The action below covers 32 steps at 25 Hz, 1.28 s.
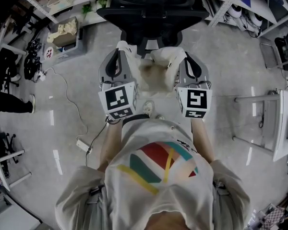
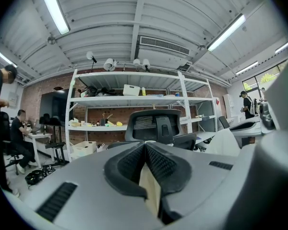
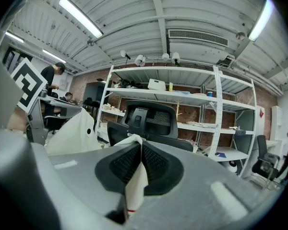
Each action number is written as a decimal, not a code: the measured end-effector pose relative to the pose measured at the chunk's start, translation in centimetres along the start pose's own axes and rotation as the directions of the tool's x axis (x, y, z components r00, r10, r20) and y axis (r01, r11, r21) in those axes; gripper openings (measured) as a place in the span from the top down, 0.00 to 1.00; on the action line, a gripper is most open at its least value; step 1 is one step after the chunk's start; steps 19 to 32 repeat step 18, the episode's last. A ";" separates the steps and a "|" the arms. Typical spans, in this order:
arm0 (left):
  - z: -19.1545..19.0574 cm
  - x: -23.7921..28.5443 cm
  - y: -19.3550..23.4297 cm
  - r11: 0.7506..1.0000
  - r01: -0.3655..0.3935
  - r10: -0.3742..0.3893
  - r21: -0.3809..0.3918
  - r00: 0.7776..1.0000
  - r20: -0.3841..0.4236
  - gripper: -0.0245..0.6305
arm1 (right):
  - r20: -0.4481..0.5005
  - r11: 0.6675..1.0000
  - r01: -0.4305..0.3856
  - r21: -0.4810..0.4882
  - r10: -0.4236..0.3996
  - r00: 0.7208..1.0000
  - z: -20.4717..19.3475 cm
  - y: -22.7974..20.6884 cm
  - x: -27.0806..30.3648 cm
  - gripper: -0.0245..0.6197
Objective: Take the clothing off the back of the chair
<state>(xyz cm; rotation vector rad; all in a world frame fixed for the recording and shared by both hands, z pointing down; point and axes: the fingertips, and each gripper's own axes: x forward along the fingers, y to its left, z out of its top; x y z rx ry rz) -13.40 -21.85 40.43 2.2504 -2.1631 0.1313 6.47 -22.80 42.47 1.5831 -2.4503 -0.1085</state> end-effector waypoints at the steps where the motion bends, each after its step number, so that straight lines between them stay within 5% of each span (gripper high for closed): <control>1: 0.0 0.0 0.0 1.000 0.002 -0.002 0.000 1.000 0.002 0.94 | 0.003 1.000 0.002 0.003 -0.002 1.000 0.1 0.0 0.0 0.95; 32: 1.0 0.2 -0.1 1.000 0.019 -0.019 0.003 1.000 0.023 0.94 | 0.014 0.999 0.033 0.011 -0.033 0.999 0.6 -0.7 -0.4 0.95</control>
